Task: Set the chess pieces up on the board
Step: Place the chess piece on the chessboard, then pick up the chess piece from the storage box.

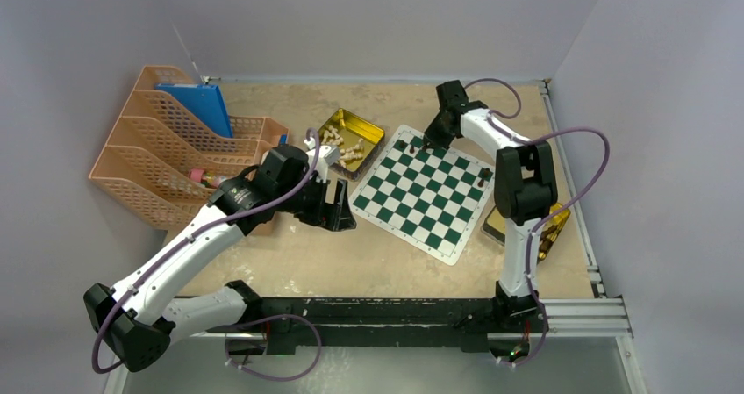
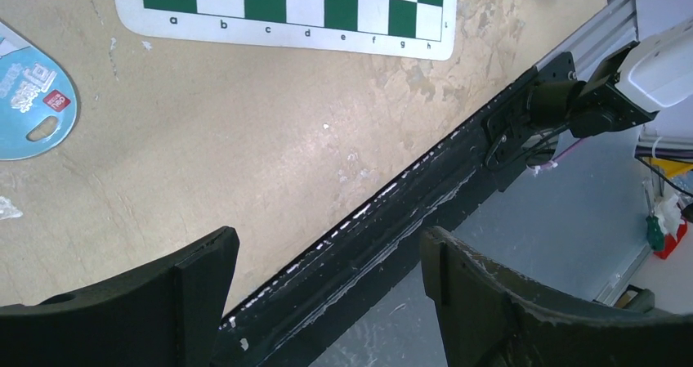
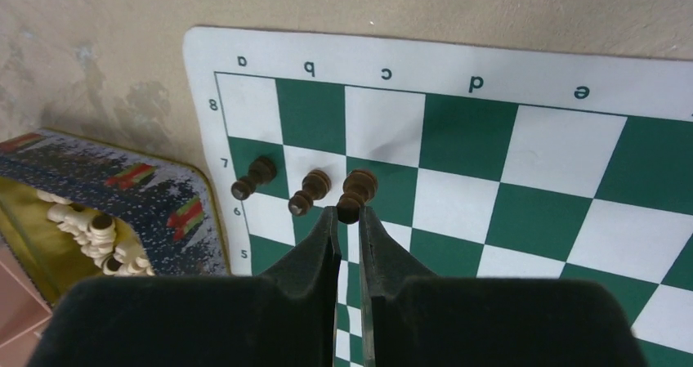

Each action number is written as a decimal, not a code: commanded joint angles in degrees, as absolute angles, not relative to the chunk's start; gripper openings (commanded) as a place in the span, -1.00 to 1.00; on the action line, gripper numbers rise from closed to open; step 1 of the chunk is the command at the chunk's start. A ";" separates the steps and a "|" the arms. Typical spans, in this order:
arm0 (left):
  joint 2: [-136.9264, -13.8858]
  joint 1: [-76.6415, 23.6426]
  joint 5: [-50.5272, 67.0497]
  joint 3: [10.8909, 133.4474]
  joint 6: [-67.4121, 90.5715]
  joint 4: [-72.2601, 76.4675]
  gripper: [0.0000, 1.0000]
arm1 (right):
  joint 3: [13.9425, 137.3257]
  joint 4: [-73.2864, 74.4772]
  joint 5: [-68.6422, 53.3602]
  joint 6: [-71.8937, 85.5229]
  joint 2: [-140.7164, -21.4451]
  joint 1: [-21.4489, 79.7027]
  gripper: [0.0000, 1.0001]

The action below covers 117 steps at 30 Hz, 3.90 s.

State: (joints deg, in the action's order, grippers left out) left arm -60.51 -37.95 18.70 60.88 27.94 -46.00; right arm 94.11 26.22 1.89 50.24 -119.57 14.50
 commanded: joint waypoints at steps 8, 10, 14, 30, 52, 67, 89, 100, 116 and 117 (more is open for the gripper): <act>-58.98 -38.06 16.17 62.09 30.57 -45.19 0.63 | 94.66 28.92 2.83 48.97 -119.10 14.85 -0.76; -59.37 -38.06 16.32 62.29 30.41 -45.17 0.63 | 94.49 28.89 2.76 49.05 -118.96 14.97 -0.75; -59.93 -38.06 16.95 61.89 30.28 -45.09 0.63 | 93.77 29.08 2.53 49.76 -118.64 15.34 -0.74; -59.06 -38.06 16.96 61.48 29.30 -45.31 0.63 | 94.44 29.72 2.82 51.19 -120.21 16.28 -0.73; -60.60 -38.10 17.11 62.12 28.35 -44.42 0.63 | 97.20 29.94 2.49 50.69 -118.73 16.44 -0.25; -62.05 -38.06 18.11 61.04 29.39 -42.22 0.63 | 89.74 35.45 10.22 48.78 -103.81 14.87 -0.21; -60.12 -38.03 15.17 59.07 29.98 -39.95 0.70 | 58.20 37.48 17.51 47.21 -73.80 -11.47 -0.31; -58.95 -37.97 15.97 58.04 29.35 -38.69 0.69 | 52.35 30.23 15.19 46.86 -75.44 -19.82 -0.29; -60.18 -37.98 17.19 58.26 29.00 -39.11 0.69 | 46.14 26.92 13.85 51.38 -80.67 -20.32 -0.32; -60.30 -38.04 17.47 58.41 29.00 -39.18 0.69 | 45.85 26.56 14.16 51.65 -80.76 -20.35 -0.32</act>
